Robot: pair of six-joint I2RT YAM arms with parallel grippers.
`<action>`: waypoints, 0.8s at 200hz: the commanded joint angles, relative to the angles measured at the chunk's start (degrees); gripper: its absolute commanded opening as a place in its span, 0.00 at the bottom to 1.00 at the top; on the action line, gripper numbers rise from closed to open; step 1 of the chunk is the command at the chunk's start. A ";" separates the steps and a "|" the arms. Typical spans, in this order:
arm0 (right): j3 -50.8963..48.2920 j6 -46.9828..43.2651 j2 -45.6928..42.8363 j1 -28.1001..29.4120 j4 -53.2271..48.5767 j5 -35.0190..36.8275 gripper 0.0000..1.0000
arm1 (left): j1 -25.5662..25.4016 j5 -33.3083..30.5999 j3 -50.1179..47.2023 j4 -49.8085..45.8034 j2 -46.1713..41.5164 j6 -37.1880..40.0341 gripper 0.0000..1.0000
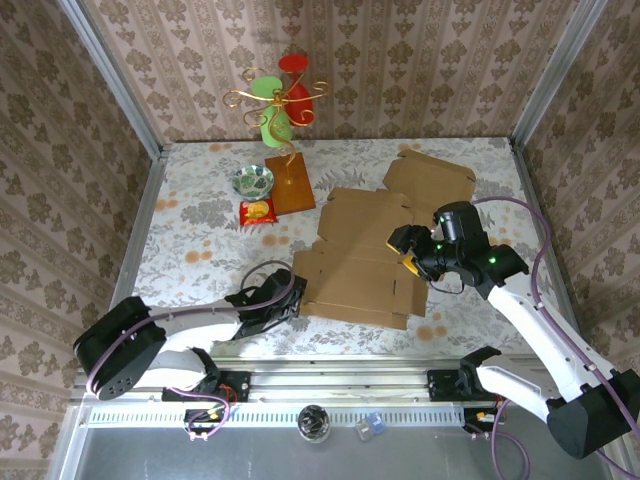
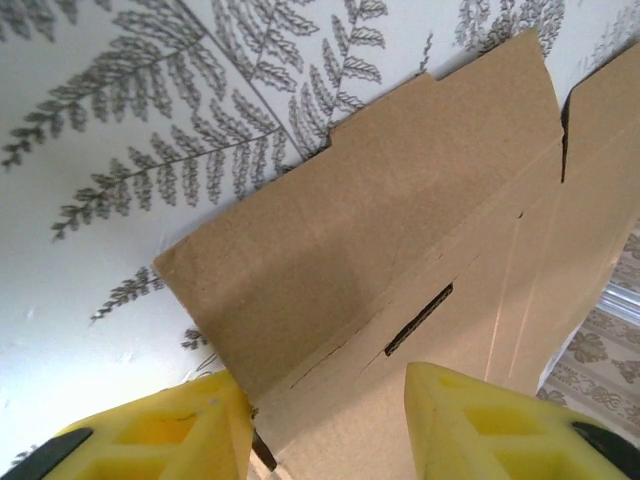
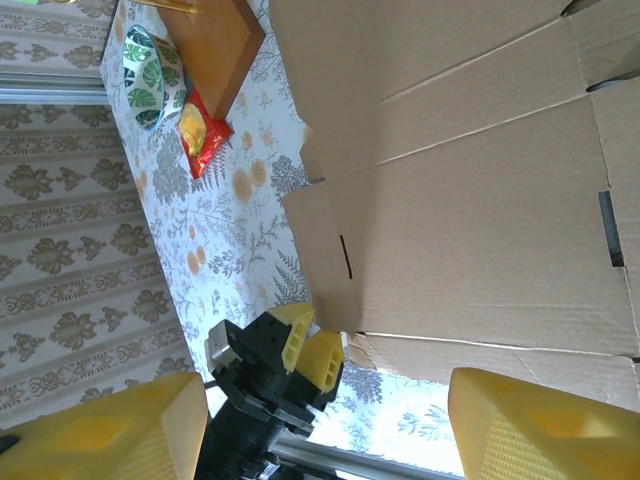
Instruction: Fold the paper box
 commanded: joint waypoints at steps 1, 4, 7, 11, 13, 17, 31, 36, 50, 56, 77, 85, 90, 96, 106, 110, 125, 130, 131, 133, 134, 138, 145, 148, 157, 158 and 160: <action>-1.90 1.85 -0.43 0.35 1.06 -1.67 0.67 | 0.78 -1.72 -1.84 5.50 2.11 0.24 0.35; -2.07 2.10 -0.43 0.38 1.23 -1.71 0.67 | 0.84 -1.72 -1.94 6.18 2.42 0.17 0.32; -2.22 2.36 -0.37 0.40 1.49 -1.80 0.67 | 0.86 -1.76 -2.22 7.21 2.79 0.14 0.30; -2.50 2.69 -0.35 0.35 1.89 -1.85 0.67 | 0.76 -1.85 -2.54 8.21 3.26 0.07 0.26; -2.63 2.87 -0.35 0.36 2.07 -1.92 0.67 | 0.77 -1.93 -2.70 8.82 3.39 0.09 0.24; -2.88 3.31 -0.35 0.34 2.53 -2.07 0.66 | 0.84 -1.99 -2.89 9.78 3.72 0.09 0.20; -3.40 4.65 -0.37 0.36 3.19 -2.33 0.66 | 0.87 -2.47 -3.02 11.38 3.99 0.42 0.11; -3.47 5.07 -0.35 0.36 3.18 -2.31 0.66 | 0.87 -2.65 -2.95 11.43 3.79 0.75 0.08; -3.83 7.06 -0.64 0.42 3.15 -2.43 0.66 | 0.82 -3.28 -2.25 10.25 2.63 1.82 0.02; -4.31 8.79 -0.88 0.36 4.40 -2.58 0.66 | 0.82 -3.47 -1.77 9.59 1.94 2.68 0.00; -7.49 17.07 -2.78 0.84 7.73 -2.48 0.65 | 0.78 -4.04 -0.51 7.06 0.05 3.93 0.00; -9.04 20.23 -3.78 1.29 8.73 -1.85 0.64 | 0.66 -4.54 -0.47 6.87 -0.50 3.64 0.00; -9.94 22.02 -4.41 1.68 9.54 -1.28 0.64 | 0.60 -4.90 -0.46 6.94 -0.85 3.43 0.00; -10.90 24.00 -5.18 2.21 10.32 -0.46 0.63 | 0.54 -5.20 -0.30 7.10 -1.21 3.24 0.00; -11.83 26.40 -6.35 3.44 10.60 1.24 0.63 | 0.59 -5.62 0.26 7.11 -1.69 3.01 0.00; -12.02 27.21 -6.80 3.94 10.55 2.14 0.63 | 0.60 -5.82 0.60 6.96 -1.84 2.88 0.00; -12.45 30.30 -7.89 5.95 9.79 4.88 0.63 | 0.51 -5.85 1.96 6.60 -2.16 2.36 0.00; -12.69 31.76 -8.30 6.78 9.64 5.76 0.63 | 0.47 -5.98 2.44 6.58 -2.13 1.99 0.00; -12.72 32.08 -8.37 6.95 9.64 5.93 0.63 | 0.49 -6.00 2.53 6.54 -2.15 1.87 0.00; -12.85 32.69 -8.53 7.30 9.68 6.33 0.63 | 0.47 -6.13 2.64 6.52 -2.16 1.81 0.00; -12.97 33.03 -8.57 7.39 9.70 6.52 0.63 | 0.45 -6.17 2.71 6.51 -2.16 1.74 0.00; -13.26 34.49 -8.84 8.33 10.01 7.16 0.63 | 0.38 -6.35 3.01 6.51 -2.21 1.46 0.00; -13.82 37.18 -9.23 10.03 10.67 8.68 0.64 | 0.33 -6.62 3.58 6.38 -2.25 1.09 0.00; -14.04 38.17 -9.39 10.74 10.95 9.38 0.65 | 0.33 -6.71 3.89 6.27 -2.25 0.91 0.00; -14.50 41.62 -9.64 13.46 11.25 11.72 0.66 | 0.25 -7.03 4.60 6.27 -2.37 0.30 0.00; -14.50 41.93 -9.61 13.77 11.23 11.99 0.66 | 0.25 -7.14 4.66 6.26 -2.35 0.33 0.00; -14.50 42.60 -9.61 14.39 11.22 12.59 0.66 | 0.23 -7.23 4.84 6.25 -2.26 0.35 0.00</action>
